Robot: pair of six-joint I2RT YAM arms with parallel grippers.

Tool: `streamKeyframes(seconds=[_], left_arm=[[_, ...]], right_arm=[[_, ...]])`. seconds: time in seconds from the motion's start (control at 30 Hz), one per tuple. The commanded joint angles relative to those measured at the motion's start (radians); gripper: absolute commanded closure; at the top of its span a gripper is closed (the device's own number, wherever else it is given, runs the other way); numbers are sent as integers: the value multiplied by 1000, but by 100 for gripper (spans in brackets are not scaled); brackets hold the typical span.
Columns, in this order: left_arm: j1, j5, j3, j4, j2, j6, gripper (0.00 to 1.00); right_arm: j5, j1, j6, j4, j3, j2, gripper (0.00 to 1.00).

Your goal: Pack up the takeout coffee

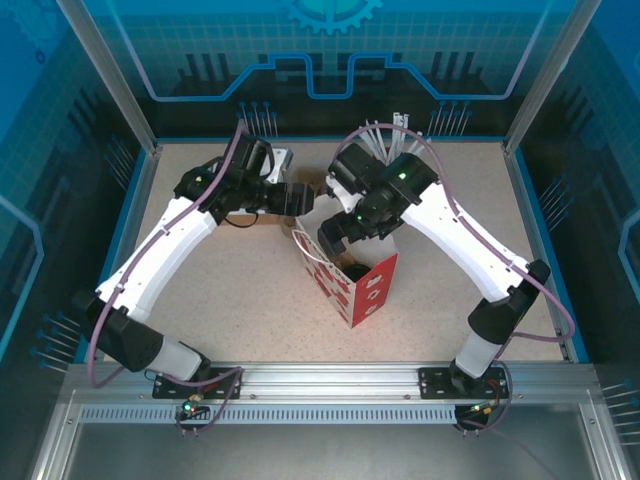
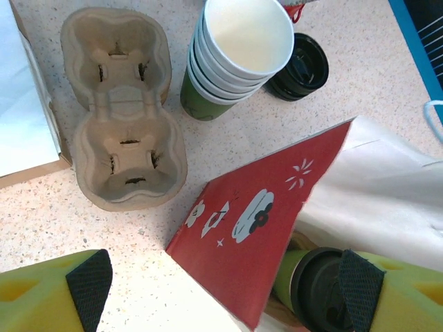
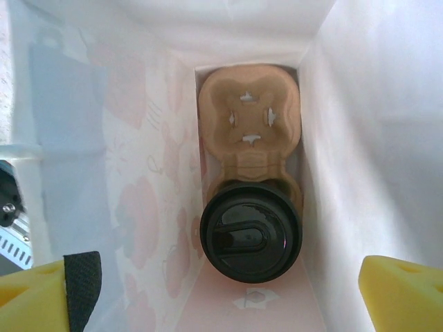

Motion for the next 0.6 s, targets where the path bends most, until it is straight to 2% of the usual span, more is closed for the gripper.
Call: streamKeyframes(seconds=[0.0,0.1,0.3,0.57], left_arm=[[12,13,11,10,-59,-24,12],[13,6,-10,31,-89,-23,11],[15,-18,-76,80,-160,-26,11],[17,-91,-199,162,-305,-14,7]], right_arm=[[-20,-34,-32,-26,63,-42,3],[-37,-73,-55,-17,106,-51,6],[-35,-190,-76,24,173,-66,18],[140,-302,-107,136,158,-29,24]])
